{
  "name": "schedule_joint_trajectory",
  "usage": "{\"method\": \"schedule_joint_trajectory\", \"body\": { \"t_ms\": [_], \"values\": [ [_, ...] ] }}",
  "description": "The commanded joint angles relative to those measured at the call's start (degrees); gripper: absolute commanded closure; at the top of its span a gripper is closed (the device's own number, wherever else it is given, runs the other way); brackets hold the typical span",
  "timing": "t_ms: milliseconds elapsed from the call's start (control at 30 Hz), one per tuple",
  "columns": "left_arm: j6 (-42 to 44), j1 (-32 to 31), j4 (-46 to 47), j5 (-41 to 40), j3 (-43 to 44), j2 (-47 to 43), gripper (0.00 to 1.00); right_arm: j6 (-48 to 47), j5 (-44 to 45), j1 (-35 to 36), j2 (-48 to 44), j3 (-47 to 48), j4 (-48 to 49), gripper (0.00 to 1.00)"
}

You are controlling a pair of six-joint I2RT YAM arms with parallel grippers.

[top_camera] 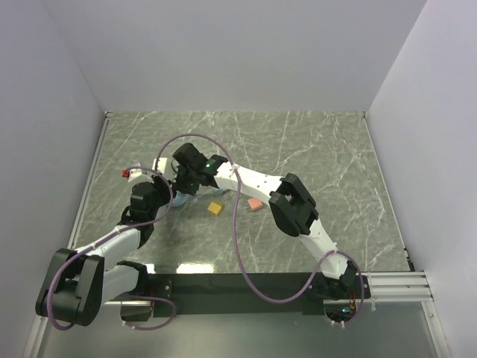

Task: Insert the plug

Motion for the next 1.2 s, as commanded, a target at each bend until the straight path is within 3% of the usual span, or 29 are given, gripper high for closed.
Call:
{"method": "schedule_joint_trajectory", "body": {
  "t_ms": [0, 300, 467, 1167],
  "values": [
    [-2.78, 1.12, 7.13, 6.13, -0.26, -1.48, 0.46, 0.75, 3.15, 1.43, 5.55, -4.61, -5.37, 1.00],
    [-4.37, 7.28, 10.12, 9.29, 0.71, 1.07, 0.51, 0.75, 3.24, 1.43, 5.29, -4.87, -5.37, 1.00],
    [-3.49, 8.07, 9.07, 6.48, 0.88, 1.42, 0.52, 0.66, 3.16, 1.43, 5.46, -4.70, -5.37, 1.00],
    [-2.00, 8.95, 14.52, 8.94, 4.22, 11.53, 0.57, 1.19, 2.80, 1.43, 6.43, -3.91, -5.99, 1.00]
  ]
}}
